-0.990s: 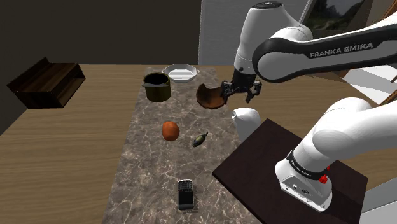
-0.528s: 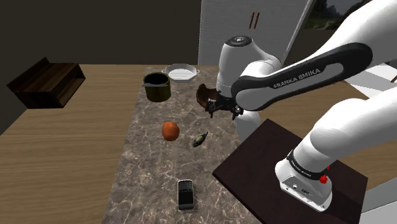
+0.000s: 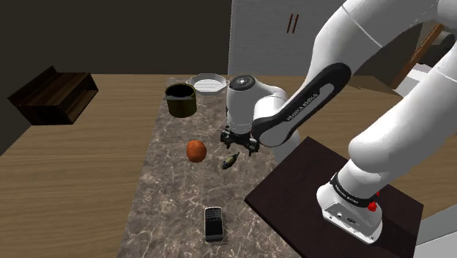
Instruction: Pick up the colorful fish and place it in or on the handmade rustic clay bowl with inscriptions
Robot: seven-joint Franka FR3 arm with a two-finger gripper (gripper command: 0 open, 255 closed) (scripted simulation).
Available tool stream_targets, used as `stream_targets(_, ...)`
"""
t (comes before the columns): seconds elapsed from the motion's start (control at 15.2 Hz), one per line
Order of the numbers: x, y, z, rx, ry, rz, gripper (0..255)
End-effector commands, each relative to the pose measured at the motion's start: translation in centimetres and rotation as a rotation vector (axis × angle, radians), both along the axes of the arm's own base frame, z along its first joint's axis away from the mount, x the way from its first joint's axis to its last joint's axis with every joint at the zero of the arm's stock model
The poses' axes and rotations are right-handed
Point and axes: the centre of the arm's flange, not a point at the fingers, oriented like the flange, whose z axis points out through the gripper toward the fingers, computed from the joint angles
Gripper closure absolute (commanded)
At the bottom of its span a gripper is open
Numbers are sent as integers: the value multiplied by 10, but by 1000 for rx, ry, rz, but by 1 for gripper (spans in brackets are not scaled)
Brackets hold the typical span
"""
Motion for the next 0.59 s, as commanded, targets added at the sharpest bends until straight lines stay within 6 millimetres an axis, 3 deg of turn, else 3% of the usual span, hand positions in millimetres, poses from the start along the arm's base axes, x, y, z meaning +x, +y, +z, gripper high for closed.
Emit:
stream_targets(0.0, 13, 8, -21, -8, -15, -64, 0)
stream_targets(0.2, 31, 19, -54, -16, -22, -151, 0)
stream_targets(0.53, 32, 15, -80, -16, -22, -151, 0)
